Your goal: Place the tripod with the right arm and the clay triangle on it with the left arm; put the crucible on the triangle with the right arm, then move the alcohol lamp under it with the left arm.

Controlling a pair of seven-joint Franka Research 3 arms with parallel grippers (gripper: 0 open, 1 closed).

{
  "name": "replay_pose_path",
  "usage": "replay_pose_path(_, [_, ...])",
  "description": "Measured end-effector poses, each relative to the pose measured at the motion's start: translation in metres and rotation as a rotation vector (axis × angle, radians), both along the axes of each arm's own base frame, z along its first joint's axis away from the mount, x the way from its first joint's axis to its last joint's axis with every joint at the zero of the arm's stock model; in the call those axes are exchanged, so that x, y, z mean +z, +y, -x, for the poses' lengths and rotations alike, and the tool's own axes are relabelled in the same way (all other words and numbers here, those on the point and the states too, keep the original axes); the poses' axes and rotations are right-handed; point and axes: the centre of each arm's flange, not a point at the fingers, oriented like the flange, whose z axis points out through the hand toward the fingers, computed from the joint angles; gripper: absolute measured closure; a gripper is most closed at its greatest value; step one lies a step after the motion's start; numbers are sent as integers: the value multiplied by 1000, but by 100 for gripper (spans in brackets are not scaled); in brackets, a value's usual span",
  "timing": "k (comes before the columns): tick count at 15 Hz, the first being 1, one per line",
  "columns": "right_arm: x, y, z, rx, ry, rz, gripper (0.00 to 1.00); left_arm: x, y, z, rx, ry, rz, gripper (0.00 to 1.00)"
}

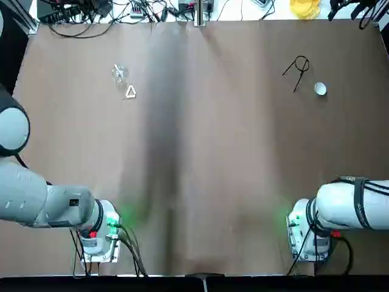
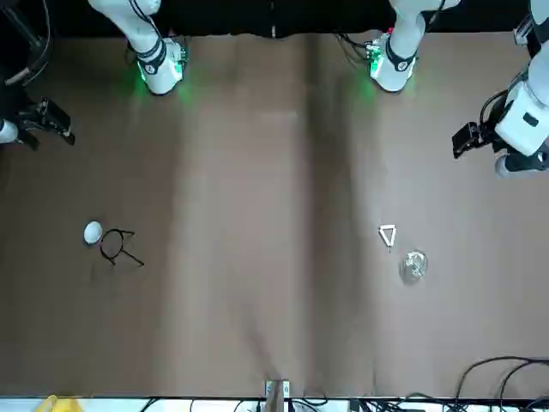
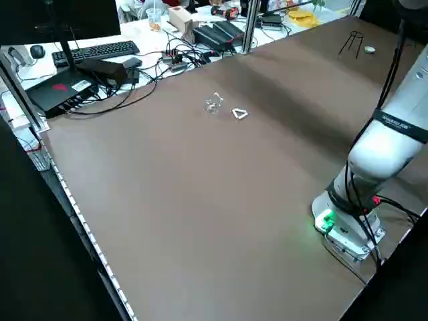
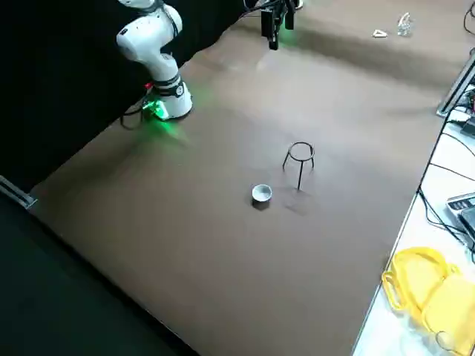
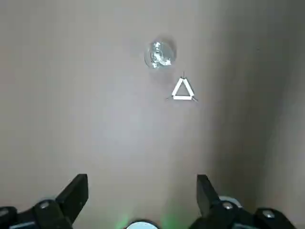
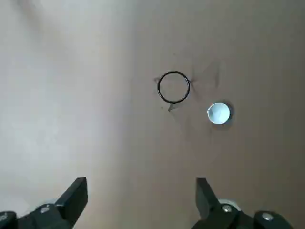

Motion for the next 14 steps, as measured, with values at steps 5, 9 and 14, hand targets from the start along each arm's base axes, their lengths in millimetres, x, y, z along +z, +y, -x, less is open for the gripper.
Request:
replay_pose_path(5, [-1, -3, 0, -6, 3, 0, 0, -7, 0, -2, -6, 9, 0, 0])
replay_pose_path(9, [-3, -3, -1, -6, 8, -1, 0, -17, 3, -8, -39, 24, 5, 0])
replay_pose_path(14, [-10, -4, -4, -7, 23, -2, 0, -44, 24, -34, -242, 16, 33, 0])
